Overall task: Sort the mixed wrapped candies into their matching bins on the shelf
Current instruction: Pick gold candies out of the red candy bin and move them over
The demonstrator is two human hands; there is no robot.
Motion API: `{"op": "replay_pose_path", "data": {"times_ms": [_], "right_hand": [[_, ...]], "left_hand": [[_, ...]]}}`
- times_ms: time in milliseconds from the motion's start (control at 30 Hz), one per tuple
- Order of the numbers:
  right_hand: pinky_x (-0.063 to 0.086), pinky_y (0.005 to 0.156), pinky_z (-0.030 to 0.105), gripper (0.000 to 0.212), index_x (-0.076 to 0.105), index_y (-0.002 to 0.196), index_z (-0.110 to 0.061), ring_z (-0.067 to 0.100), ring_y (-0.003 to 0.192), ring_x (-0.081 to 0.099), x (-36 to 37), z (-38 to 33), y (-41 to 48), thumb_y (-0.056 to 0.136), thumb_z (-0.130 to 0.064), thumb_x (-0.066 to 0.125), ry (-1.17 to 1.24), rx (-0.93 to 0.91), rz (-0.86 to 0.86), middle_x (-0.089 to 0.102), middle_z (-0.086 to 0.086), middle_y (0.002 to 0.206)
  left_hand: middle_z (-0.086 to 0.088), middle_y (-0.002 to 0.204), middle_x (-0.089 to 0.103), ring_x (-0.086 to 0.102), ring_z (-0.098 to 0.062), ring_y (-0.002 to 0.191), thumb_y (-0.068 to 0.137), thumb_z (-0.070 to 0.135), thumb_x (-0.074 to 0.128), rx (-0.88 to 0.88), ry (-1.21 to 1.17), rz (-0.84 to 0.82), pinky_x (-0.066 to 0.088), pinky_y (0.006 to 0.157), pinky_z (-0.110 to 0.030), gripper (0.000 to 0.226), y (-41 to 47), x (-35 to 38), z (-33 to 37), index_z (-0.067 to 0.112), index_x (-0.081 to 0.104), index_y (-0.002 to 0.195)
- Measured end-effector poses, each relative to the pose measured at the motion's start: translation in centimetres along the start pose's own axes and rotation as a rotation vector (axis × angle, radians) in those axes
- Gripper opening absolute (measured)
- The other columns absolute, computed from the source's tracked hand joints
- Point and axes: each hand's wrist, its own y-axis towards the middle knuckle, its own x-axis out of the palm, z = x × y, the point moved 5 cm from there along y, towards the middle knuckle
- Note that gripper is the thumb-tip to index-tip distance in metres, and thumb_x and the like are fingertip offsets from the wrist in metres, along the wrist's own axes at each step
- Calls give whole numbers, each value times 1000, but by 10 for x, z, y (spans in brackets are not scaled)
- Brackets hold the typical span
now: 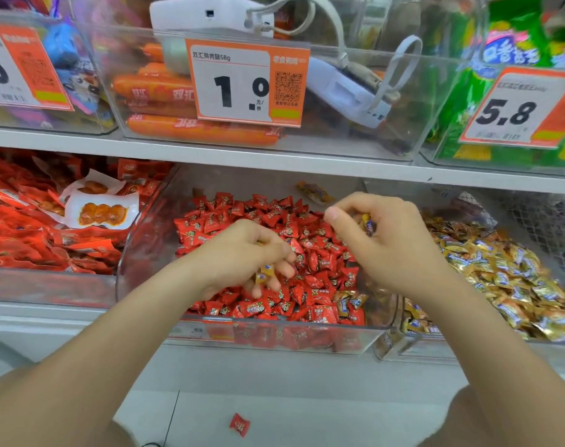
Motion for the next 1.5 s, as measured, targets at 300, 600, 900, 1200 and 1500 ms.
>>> {"op": "replay_pose_path", "data": {"times_ms": [300, 600, 900, 1200, 1500], "right_hand": [[39, 62, 32, 13, 70, 98, -17, 23, 68, 60, -69, 97, -21, 95, -25, 60, -159, 442, 220, 65, 2, 72], [49, 56, 25, 32, 80, 101, -31, 10, 55, 60, -116, 147, -48, 96, -15, 53, -10, 472, 208, 70, -9, 61], [49, 55, 34, 32, 80, 86, -25, 15, 57, 62, -141, 163, -86, 91, -8, 53, 208, 601, 284, 78, -2, 77], [48, 55, 24, 25, 77, 98, -30, 8, 55, 61, -95, 91, -66, 93, -13, 59, 119, 287, -93, 69, -6, 64], [53, 66, 29, 22, 77, 91, -29, 20, 62, 66, -46, 38, -36, 93, -17, 59, -2, 141, -151, 70, 1, 64]], "left_hand": [[-6, 69, 57, 52, -19, 65, 100, 46, 64, 76, 40, -4, 41, 49, -26, 32, 11, 68, 45, 23, 73, 80], [7, 69, 62, 44, -13, 50, 82, 17, 72, 324, 223, 77, 40, 53, -25, 17, 13, 131, 114, 27, 62, 90], [7, 124, 65, 59, -8, 104, 104, 33, 59, 516, 654, -80, 46, 92, -27, 36, 91, 195, 138, 26, 58, 139], [9, 77, 66, 61, -8, 72, 92, 15, 62, 600, 547, 388, 46, 69, -22, 14, 19, 100, 90, 27, 66, 86], [14, 103, 73, 66, -10, 96, 66, 44, 91, 315, 951, -141, 57, 87, -34, 56, 68, 105, 3, 30, 71, 116]]}}
